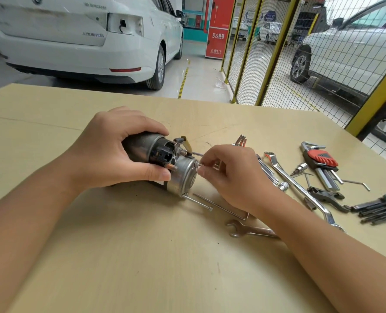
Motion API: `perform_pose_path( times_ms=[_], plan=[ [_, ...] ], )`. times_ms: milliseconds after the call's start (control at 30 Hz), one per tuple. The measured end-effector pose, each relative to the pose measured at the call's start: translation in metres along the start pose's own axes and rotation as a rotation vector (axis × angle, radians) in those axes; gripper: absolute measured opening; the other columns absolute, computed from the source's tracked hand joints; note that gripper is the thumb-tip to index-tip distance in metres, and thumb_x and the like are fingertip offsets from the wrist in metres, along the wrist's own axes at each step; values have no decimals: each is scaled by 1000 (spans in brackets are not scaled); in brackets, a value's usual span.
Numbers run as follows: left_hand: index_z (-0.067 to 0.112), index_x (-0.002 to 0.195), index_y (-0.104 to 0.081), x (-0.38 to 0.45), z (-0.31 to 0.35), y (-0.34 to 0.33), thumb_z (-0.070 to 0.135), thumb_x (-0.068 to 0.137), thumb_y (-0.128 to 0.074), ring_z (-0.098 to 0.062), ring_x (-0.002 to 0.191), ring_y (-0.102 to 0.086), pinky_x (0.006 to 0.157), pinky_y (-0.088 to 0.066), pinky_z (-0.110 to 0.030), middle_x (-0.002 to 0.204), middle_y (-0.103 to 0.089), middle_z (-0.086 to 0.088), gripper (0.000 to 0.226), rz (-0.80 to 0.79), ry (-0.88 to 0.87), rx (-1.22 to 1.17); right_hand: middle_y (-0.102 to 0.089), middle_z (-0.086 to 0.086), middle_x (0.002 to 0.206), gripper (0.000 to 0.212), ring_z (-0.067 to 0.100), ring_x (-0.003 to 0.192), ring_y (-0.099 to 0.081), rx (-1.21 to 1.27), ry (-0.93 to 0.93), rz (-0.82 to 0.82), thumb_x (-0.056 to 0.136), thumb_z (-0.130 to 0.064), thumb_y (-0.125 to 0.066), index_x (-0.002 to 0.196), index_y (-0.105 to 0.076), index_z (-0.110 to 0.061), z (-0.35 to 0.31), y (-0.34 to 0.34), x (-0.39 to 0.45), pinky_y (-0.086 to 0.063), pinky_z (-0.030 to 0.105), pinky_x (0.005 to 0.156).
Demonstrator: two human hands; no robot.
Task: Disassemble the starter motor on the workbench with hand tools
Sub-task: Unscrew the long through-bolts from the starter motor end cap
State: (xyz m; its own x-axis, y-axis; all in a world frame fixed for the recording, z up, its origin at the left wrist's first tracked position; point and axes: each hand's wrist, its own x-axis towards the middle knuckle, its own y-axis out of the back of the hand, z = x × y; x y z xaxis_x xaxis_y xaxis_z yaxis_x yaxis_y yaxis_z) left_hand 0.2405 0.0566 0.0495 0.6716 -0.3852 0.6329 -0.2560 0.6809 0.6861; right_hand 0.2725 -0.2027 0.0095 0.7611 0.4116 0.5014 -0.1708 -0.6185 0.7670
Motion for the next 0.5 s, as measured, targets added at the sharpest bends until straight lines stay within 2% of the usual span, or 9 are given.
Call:
perform_pose_path(
  times_ms=[67,133,167,233,300,400,500],
  plan=[
    [16,107,-77,0,0,0,62,58,-83,-23,89,-66,84,-51,-44,98,-73,5,68,1,0,0,-55,-24,68,10,-14,69,-53,11,21,27,83,-25,-79,86,-71,-21,0,1,0,-35,4,63],
    [16,107,-76,0,0,0,61,58,-83,-23,89,-66,84,-51,-45,97,-73,5,67,0,1,-2,-63,-17,75,10,-10,69,-54,19,45,9,86,-29,-74,89,-71,-20,0,3,0,-36,7,66],
    [16,107,-76,0,0,0,61,58,-83,-23,89,-65,84,-51,-45,97,-73,6,67,-1,1,-3,-65,-14,79,13,-5,70,-54,2,55,-28,90,-33,-69,92,-72,-20,0,3,0,-38,12,68],
    [18,107,-76,0,0,0,62,58,-83,-23,90,-65,85,-51,-45,97,-73,7,67,-1,5,-2,-62,-10,78,22,9,75,-55,-51,64,-123,97,-37,-58,94,-71,-19,1,3,0,-47,33,72],
    [18,107,-76,0,-1,0,62,57,-83,-23,90,-65,85,-51,-45,97,-73,7,67,1,9,1,-60,-5,76,26,20,75,-56,-81,81,-139,100,-35,-54,91,-70,-15,1,1,0,-50,41,70],
    [20,107,-76,-1,-1,0,62,57,-84,-22,90,-65,85,-51,-45,97,-72,8,66,3,17,-2,-64,0,74,20,23,70,-59,-75,127,-51,95,-28,-62,87,-73,-13,2,0,0,-50,41,66],
    [22,108,-75,-1,-2,0,62,57,-84,-20,91,-65,85,-51,-43,98,-72,9,66,-1,23,-5,-68,0,75,9,15,64,-58,-40,126,15,85,-21,-76,87,-75,-13,0,1,1,-50,33,63]
  ],
)
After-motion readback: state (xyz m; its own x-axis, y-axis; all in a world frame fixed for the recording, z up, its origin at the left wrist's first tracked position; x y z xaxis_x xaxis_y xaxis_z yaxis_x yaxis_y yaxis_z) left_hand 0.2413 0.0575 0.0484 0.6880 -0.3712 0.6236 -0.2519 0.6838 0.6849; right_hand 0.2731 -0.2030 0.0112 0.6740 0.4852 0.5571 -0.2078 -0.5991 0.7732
